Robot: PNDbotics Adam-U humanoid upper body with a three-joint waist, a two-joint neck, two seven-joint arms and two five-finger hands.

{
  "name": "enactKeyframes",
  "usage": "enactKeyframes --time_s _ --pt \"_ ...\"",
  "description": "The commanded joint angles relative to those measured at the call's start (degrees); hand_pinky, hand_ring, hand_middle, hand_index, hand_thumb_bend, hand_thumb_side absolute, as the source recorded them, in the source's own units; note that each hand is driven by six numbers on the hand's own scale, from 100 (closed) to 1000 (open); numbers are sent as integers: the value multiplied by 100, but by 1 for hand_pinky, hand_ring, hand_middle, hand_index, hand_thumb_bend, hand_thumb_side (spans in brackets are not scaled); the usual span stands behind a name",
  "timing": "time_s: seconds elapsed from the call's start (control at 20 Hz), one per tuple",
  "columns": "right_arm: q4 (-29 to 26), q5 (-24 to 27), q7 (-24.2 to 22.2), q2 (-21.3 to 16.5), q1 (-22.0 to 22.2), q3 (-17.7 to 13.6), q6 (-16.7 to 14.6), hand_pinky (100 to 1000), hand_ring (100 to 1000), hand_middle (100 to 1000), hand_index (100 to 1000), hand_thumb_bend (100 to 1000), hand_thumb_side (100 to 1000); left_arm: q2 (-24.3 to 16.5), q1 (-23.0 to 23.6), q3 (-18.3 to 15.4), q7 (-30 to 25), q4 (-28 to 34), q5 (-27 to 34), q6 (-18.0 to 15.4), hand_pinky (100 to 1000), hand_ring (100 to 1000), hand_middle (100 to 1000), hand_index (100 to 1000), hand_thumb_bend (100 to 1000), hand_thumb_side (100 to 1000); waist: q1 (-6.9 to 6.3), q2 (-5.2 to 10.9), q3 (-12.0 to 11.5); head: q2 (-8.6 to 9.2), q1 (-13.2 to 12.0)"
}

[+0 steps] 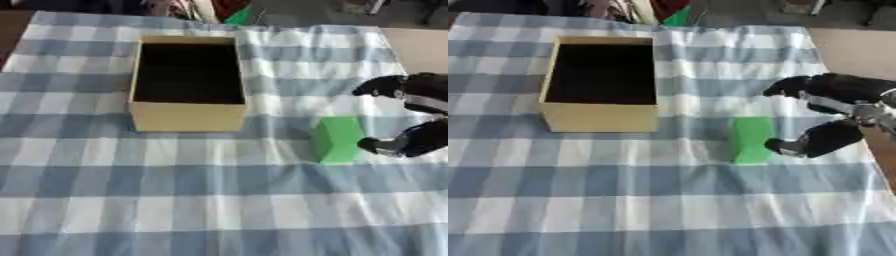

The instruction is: Pick up objects on the table and place them in the box.

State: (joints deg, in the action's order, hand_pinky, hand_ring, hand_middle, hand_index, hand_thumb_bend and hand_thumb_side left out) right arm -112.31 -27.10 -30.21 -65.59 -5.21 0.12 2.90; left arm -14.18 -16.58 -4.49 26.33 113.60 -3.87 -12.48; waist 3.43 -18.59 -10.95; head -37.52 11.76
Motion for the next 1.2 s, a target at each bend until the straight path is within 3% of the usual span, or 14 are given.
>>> enactKeyframes --time_s 0.05,0.45,1.2 --pt "91 -113 14 -270 -122 13 -51 865 903 953 1000 411 726 -114 -42 12 -30 99 -10 1 692 588 647 740 100 882 71 128 -5 40 20" --pt "464 38 -153 -224 -372 321 -205 856 893 941 1000 380 661 -91 -56 26 -65 99 1 15 693 589 647 740 100 885 77 89 -53 62 73" --pt "588 112 -459 -143 -724 673 -374 846 885 933 1000 383 657 -64 -69 45 -104 99 23 17 693 590 649 739 100 888 77 48 -101 58 138"
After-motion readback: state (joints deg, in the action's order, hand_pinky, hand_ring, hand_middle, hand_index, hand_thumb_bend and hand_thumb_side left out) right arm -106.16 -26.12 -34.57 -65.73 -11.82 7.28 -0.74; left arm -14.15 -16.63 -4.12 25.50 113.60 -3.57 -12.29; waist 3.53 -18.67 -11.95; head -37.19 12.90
